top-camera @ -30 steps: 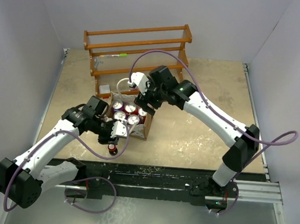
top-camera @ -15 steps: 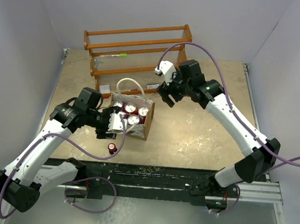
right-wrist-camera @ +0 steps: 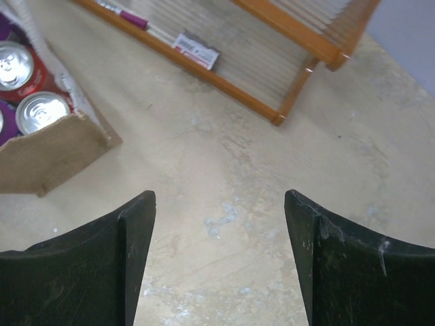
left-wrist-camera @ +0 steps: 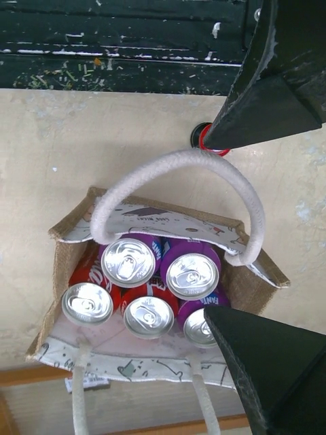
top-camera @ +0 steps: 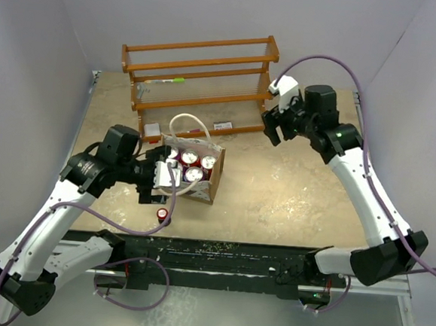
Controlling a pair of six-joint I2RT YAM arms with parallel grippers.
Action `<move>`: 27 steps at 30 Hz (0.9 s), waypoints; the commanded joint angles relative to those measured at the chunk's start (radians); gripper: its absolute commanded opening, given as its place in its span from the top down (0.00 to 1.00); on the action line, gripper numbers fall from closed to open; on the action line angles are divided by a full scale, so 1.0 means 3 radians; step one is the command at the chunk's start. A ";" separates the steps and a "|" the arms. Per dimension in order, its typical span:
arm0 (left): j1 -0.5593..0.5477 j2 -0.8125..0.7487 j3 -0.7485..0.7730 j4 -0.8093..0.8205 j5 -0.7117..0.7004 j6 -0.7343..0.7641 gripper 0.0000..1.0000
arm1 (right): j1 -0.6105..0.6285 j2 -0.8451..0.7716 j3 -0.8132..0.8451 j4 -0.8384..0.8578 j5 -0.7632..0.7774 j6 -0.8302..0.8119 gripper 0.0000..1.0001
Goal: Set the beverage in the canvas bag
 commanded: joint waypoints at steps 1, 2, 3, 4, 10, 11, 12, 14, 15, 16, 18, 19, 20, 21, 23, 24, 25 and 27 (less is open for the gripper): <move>0.0116 -0.0181 0.0088 0.0468 0.0019 -0.0493 0.01 | -0.0327 -0.0258 -0.0059 0.0288 -0.0092 0.0285 0.21; 0.0174 -0.0221 0.0055 0.0630 -0.0062 -0.0631 0.01 | -0.0398 -0.0300 -0.0082 0.0323 -0.0092 0.0322 0.21; 0.0239 -0.0249 0.0023 0.0826 -0.0161 -0.0792 0.01 | -0.0474 -0.0347 -0.0110 0.0359 -0.0089 0.0362 0.21; 0.0279 -0.0271 0.0003 0.0974 -0.0280 -0.0924 0.01 | -0.0540 -0.0380 -0.0140 0.0398 -0.0081 0.0389 0.20; 0.0702 -0.0211 -0.0027 0.1713 -0.1169 -0.1743 0.01 | -0.0906 -0.0505 -0.0235 0.0536 0.0028 0.0490 0.17; 0.0762 -0.0184 -0.0024 0.1766 -0.1301 -0.1832 0.01 | -0.0955 -0.0514 -0.0236 0.0539 0.0035 0.0493 0.16; 0.0803 -0.0166 -0.0019 0.1807 -0.1428 -0.1910 0.01 | -0.0999 -0.0525 -0.0243 0.0539 0.0036 0.0491 0.15; 0.0853 -0.0144 -0.0018 0.1873 -0.1612 -0.2007 0.01 | -0.1035 -0.0538 -0.0256 0.0542 0.0067 0.0481 0.11; 0.0862 -0.0143 -0.0024 0.1910 -0.1704 -0.2051 0.01 | -0.1041 -0.0540 -0.0268 0.0547 0.0094 0.0472 0.05; 0.0870 -0.0143 -0.0033 0.1935 -0.1776 -0.2085 0.01 | -0.1042 -0.0539 -0.0286 0.0556 0.0116 0.0458 0.01; 0.0879 -0.0135 -0.0028 0.1985 -0.1924 -0.2150 0.01 | -0.1042 -0.0512 -0.0306 0.0572 0.0172 0.0422 0.00; 0.0880 -0.0134 -0.0027 0.2015 -0.1991 -0.2186 0.01 | -0.1042 -0.0487 -0.0310 0.0589 0.0204 0.0412 0.00; 0.0881 -0.0136 -0.0029 0.2044 -0.2059 -0.2217 0.01 | -0.1042 -0.0455 -0.0309 0.0602 0.0268 0.0408 0.00; 0.0881 -0.0137 -0.0029 0.2082 -0.2130 -0.2250 0.01 | -0.1042 -0.0414 -0.0295 0.0610 0.0321 0.0407 0.00; 0.0881 -0.0157 -0.0066 0.2188 -0.2273 -0.2309 0.01 | -0.1042 -0.0347 -0.0268 0.0618 0.0383 0.0407 0.00; 0.0881 -0.0172 -0.0091 0.2264 -0.2372 -0.2340 0.01 | -0.1042 -0.0330 -0.0261 0.0634 0.0388 0.0407 0.00; 0.0884 -0.0180 -0.0129 0.2346 -0.2424 -0.2353 0.01 | -0.1042 -0.0321 -0.0254 0.0657 0.0388 0.0407 0.00; 0.0887 -0.0190 -0.0196 0.2506 -0.2478 -0.2338 0.01 | -0.1042 -0.0311 -0.0250 0.0726 0.0410 0.0419 0.00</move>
